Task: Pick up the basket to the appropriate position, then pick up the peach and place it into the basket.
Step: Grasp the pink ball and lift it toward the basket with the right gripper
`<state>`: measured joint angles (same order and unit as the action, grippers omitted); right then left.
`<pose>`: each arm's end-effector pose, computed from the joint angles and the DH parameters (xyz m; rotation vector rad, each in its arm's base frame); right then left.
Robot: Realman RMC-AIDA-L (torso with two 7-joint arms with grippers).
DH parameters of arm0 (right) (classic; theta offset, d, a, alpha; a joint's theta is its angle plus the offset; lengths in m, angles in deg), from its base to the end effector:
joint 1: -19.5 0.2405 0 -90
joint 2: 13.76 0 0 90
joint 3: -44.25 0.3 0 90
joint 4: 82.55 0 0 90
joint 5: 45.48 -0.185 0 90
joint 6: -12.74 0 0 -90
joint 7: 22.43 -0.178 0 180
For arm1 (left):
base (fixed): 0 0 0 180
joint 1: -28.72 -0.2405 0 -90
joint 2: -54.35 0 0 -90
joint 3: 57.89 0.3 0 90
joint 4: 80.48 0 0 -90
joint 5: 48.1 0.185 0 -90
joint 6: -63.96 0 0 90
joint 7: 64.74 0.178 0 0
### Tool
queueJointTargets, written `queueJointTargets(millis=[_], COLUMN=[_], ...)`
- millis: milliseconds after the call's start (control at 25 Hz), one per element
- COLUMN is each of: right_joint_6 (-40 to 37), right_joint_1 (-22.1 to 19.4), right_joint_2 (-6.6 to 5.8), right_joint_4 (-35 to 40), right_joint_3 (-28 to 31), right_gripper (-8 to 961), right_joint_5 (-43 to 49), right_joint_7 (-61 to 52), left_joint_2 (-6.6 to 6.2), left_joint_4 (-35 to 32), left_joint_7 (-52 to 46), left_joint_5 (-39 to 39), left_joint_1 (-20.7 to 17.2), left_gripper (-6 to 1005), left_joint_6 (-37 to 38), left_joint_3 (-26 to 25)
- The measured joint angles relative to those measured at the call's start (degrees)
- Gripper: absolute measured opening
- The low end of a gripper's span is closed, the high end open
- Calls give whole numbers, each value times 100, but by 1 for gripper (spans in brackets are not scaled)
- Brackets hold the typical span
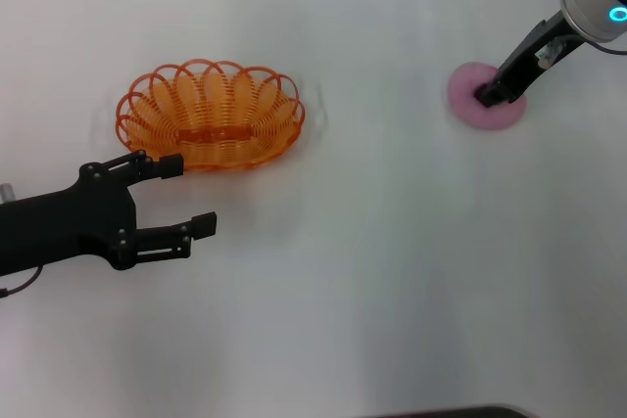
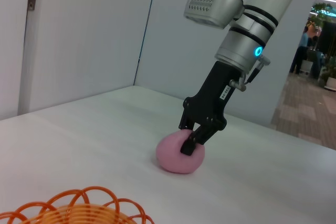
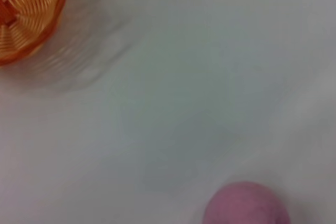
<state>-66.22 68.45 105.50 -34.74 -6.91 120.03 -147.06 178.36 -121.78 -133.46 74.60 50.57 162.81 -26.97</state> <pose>0.2776 0.4183 -0.0423 -2.5511 0.8938 -0.5773 -0.2917 0.2718 -0.0684 -2.7538 -0.5771 -0.7456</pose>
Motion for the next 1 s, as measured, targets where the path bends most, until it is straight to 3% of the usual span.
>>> queueJointTargets(millis=[1000], right_joint_6=[16], right_joint_1=[9], right_joint_2=[0], right_joint_4=[0], right_joint_3=[1], right_gripper=[46], right_joint_5=[25], right_joint_7=[-9], left_joint_2=[0], left_joint_4=[0], left_joint_7=[-1], left_joint_5=[0], left_joint_1=[4], left_gripper=[887], left_joint_6=[30], left_joint_3=[2])
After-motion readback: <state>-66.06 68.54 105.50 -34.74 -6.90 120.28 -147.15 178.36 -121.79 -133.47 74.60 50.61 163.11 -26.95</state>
